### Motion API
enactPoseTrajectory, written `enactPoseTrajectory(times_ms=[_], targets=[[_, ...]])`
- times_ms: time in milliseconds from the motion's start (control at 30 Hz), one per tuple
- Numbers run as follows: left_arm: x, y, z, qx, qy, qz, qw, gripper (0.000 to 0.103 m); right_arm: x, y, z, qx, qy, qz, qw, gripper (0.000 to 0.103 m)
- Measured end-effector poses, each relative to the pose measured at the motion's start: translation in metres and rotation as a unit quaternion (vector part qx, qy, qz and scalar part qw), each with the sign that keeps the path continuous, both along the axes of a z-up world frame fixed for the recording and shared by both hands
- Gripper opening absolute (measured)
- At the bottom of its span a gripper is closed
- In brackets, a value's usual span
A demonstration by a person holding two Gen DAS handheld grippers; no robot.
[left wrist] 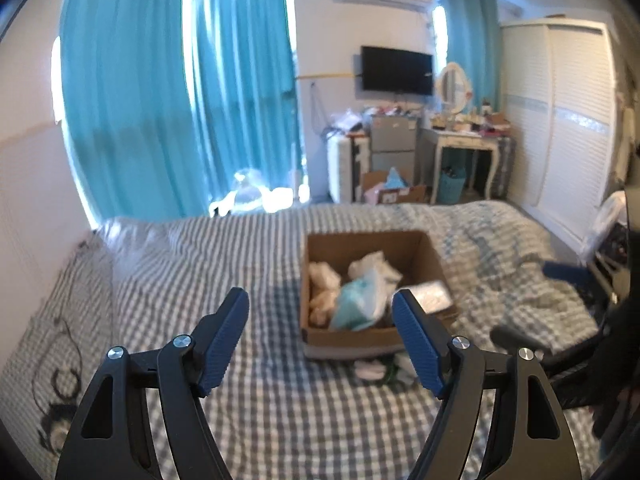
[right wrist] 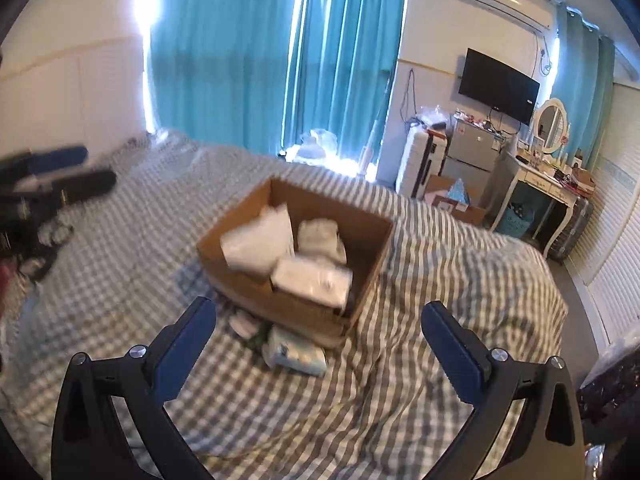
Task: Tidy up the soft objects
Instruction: 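Grasp the white plush toy with the left gripper while the right grasps the wipes pack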
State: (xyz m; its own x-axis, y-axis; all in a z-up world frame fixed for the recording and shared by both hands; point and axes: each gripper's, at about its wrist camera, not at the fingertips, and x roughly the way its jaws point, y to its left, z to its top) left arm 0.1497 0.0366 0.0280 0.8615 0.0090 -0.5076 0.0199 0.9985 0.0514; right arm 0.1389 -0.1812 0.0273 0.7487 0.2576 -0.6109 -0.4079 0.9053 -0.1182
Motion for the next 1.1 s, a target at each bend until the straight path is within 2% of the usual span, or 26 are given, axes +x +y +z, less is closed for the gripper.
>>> enactPoseTrajectory(times_ms=[67, 133, 267, 400, 533, 667, 733, 767, 800, 867, 1100], targets=[[0.006, 0.002, -0.021, 0.0, 0.012, 0.017, 0.9998, 0.075, 0.005, -0.001, -0.03, 0.003, 0.02, 0.0, 1.0, 0.103], [0.015, 0.003, -0.044, -0.009, 0.036, 0.021, 0.9991, 0.075, 0.02, -0.001, -0.062, 0.008, 0.06, -0.003, 0.998, 0.103], [0.039, 0.003, -0.092, -0.015, 0.079, 0.035, 0.9962, 0.075, 0.048, 0.008, -0.102, -0.008, 0.108, 0.003, 0.994, 0.103], [0.058, 0.001, -0.125, -0.031, 0.11, 0.038, 0.9927, 0.075, 0.071, 0.016, -0.119, 0.002, 0.136, 0.014, 0.991, 0.103], [0.066, -0.006, -0.146, -0.02, 0.12, 0.031, 0.9921, 0.075, 0.088, 0.024, -0.134, -0.028, 0.147, 0.02, 0.989, 0.102], [0.068, -0.01, -0.165, -0.021, 0.135, 0.021, 0.9904, 0.075, 0.09, 0.02, -0.147, -0.025, 0.178, 0.022, 0.983, 0.078], [0.068, -0.01, -0.169, -0.018, 0.139, 0.021, 0.9899, 0.075, 0.088, 0.02, -0.146, -0.008, 0.186, 0.032, 0.982, 0.06], [0.067, -0.011, -0.17, -0.018, 0.143, 0.019, 0.9894, 0.075, 0.086, 0.02, -0.146, -0.002, 0.187, 0.036, 0.982, 0.047], [0.068, -0.012, -0.171, -0.017, 0.145, 0.018, 0.9891, 0.075, 0.083, 0.02, -0.144, 0.001, 0.184, 0.037, 0.982, 0.041], [0.067, -0.013, -0.171, -0.015, 0.145, 0.018, 0.9891, 0.075, 0.074, 0.019, -0.138, -0.003, 0.166, 0.034, 0.986, 0.032], [0.065, -0.029, -0.165, -0.03, 0.147, 0.003, 0.9887, 0.075, 0.055, -0.008, -0.109, 0.034, 0.138, 0.01, 0.99, 0.022]])
